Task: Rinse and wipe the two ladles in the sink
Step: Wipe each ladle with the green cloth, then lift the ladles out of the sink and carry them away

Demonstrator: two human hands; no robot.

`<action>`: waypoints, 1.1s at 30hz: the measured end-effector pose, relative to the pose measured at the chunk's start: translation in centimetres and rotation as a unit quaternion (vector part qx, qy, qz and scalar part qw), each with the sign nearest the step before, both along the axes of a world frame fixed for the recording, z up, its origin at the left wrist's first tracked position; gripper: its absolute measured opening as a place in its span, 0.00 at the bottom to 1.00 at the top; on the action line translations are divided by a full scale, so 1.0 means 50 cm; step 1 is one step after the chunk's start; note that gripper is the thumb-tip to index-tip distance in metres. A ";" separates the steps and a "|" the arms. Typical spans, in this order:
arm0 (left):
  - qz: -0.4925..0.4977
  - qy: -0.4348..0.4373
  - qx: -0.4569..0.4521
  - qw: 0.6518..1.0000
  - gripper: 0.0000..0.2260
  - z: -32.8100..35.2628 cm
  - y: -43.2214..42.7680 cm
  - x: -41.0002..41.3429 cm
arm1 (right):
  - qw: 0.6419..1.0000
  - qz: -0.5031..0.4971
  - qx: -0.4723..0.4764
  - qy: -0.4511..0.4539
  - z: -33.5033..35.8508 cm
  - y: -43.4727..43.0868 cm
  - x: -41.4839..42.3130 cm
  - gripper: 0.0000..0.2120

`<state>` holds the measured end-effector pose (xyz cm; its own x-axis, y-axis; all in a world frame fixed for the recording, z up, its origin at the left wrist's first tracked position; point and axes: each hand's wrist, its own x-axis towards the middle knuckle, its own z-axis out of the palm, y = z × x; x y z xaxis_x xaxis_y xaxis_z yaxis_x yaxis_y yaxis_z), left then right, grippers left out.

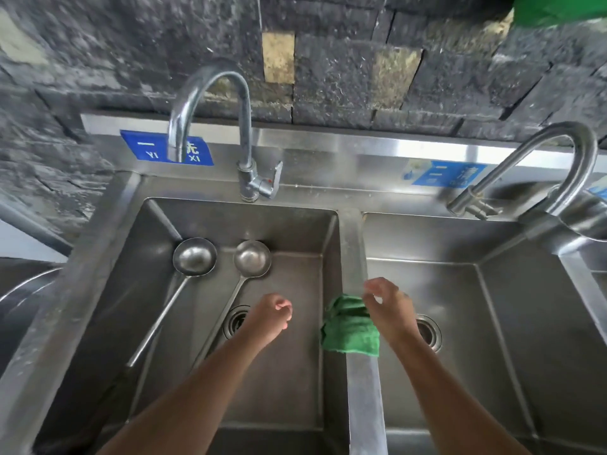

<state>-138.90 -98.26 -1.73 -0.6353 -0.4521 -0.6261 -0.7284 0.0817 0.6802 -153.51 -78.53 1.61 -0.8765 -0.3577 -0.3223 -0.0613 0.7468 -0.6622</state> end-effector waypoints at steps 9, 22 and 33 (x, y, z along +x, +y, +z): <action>0.043 0.010 -0.159 0.986 0.14 0.041 -0.254 0.186 | 0.986 0.135 -0.031 -0.097 -0.008 -0.321 0.169 0.15; 0.214 -0.036 0.020 0.976 0.38 -0.195 -0.468 0.328 | 0.894 -0.052 -0.110 -0.432 -0.333 -0.712 0.363 0.11; 0.270 -0.063 0.103 0.955 0.08 -0.278 -0.457 0.352 | 0.869 -0.063 -0.117 -0.476 -0.438 -0.793 0.424 0.03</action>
<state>-121.29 -121.09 -15.62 -0.2581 -0.5515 -0.7932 -0.7026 -0.4563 0.5459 -132.30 -118.18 -20.27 -0.2892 -0.4312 -0.8546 0.6704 0.5461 -0.5024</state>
